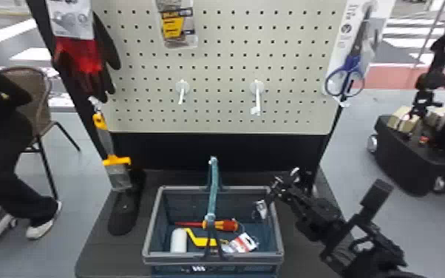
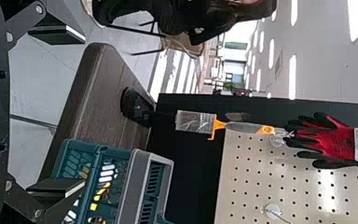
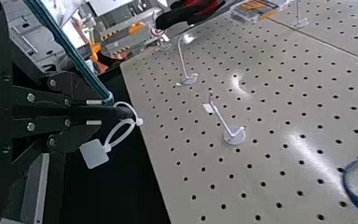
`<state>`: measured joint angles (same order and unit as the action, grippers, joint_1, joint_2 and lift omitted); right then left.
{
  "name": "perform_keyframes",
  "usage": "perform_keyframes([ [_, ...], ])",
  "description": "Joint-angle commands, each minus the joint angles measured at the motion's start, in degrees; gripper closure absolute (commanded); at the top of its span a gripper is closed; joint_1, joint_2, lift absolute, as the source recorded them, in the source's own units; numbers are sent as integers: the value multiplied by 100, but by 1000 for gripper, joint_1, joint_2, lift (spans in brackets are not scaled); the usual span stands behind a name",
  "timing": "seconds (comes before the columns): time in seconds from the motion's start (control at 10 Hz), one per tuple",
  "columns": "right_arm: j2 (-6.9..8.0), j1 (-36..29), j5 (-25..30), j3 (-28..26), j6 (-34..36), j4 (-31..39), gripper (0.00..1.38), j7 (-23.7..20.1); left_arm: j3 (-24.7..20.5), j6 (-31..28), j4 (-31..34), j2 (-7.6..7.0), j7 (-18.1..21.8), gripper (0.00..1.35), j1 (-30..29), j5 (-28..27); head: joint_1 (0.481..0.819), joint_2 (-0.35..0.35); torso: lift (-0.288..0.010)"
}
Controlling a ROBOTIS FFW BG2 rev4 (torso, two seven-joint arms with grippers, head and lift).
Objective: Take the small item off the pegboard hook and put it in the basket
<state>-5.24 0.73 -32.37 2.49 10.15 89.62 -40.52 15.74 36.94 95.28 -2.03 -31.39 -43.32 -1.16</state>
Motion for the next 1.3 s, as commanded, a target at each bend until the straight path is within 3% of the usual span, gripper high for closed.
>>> perform_keyframes([
  [0.0, 5, 219, -94, 278, -66, -376, 1245, 0, 17, -2, 0, -17, 2, 216, 22, 2, 549, 0, -100],
  [0.6, -3, 736, -313, 955, -216, -1416, 1243, -61, 52, -20, -14, -34, 2, 216, 34, 46, 549, 0, -100],
  [0.7, -3, 785, -313, 972, -216, -1473, 1131, -79, 70, -29, -14, -43, 2, 216, 46, 55, 549, 0, -100],
  [0.8, -12, 822, -305, 972, -233, -1487, 914, -97, 79, -29, -14, -52, 2, 216, 34, 72, 549, 0, -100],
  [0.9, -21, 846, -296, 972, -233, -1473, 914, -97, 79, -29, -14, -52, 2, 216, 34, 81, 549, 0, -100],
  [1.0, -21, 846, -287, 972, -233, -1459, 825, -88, 88, -29, -28, -61, 2, 216, 34, 81, 549, 0, -100],
  [1.2, -21, 834, -305, 972, -251, -1445, 496, -88, 96, -29, -14, -70, 2, 216, 46, 99, 549, 0, -100],
])
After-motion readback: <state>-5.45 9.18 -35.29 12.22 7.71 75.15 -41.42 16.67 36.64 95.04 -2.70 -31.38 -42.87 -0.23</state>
